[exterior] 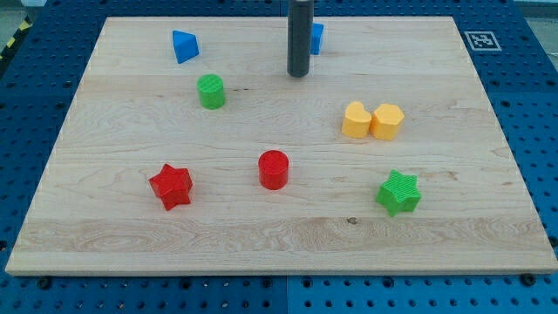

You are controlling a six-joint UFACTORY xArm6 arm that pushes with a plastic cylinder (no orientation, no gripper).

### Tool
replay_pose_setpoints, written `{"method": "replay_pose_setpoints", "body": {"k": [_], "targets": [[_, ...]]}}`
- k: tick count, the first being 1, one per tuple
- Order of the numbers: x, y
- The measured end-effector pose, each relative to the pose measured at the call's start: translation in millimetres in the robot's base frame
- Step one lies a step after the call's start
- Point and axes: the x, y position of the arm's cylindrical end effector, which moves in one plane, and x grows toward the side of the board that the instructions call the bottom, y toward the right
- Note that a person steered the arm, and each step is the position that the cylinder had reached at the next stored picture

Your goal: Move the blue cube closer to the blue triangle

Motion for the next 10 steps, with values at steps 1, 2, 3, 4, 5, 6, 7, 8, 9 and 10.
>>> {"method": "replay_pose_setpoints", "body": {"k": [1,2,3,4,5,6,7,8,9,10], "targets": [[-11.0,33.8],[-11.0,60.8],[-11.0,60.9],[-17.5,61.5],[-26.9,73.6],[-48.7,80.4],[-59.0,56.9],[-59.0,45.0],[-59.0,40.8],[-59.0,22.7]]}}
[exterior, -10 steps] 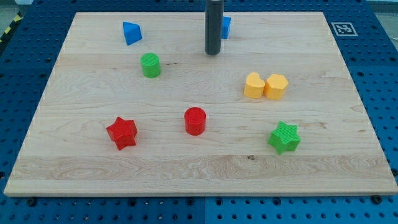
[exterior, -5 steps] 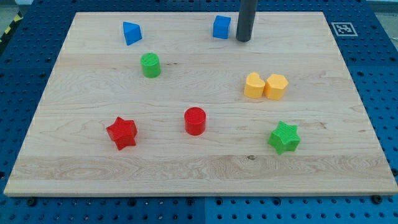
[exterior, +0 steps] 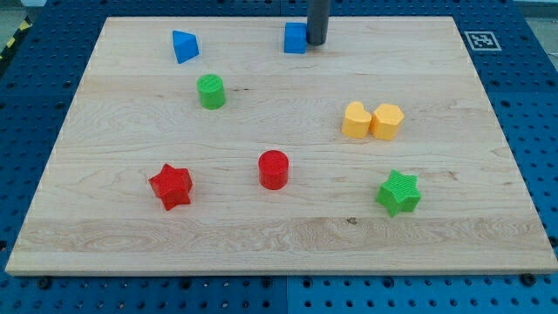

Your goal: Move the blue cube closer to the blue triangle

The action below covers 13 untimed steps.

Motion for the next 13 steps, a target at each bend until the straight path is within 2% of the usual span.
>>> {"method": "replay_pose_setpoints", "body": {"k": [4,7,8,13], "targets": [[11.6,-14.2],[4.5,-20.2],[4.5,-76.6],[5.9,-127.7]]}}
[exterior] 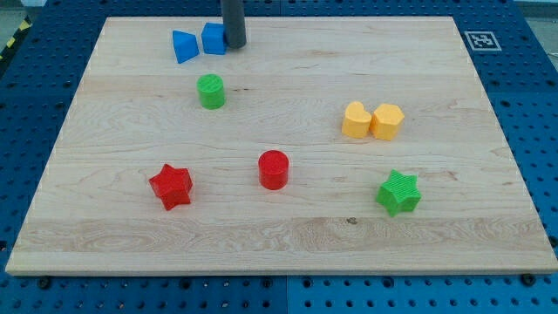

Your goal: Move the blue cube closer to the blue triangle

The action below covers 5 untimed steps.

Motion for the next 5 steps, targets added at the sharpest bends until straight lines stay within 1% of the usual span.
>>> {"method": "replay_pose_setpoints", "body": {"k": [2,3,4,5], "targets": [[-3.0,4.8],[-12.1,5.6],[-12.1,-10.7],[-8.2,-9.5]]}}
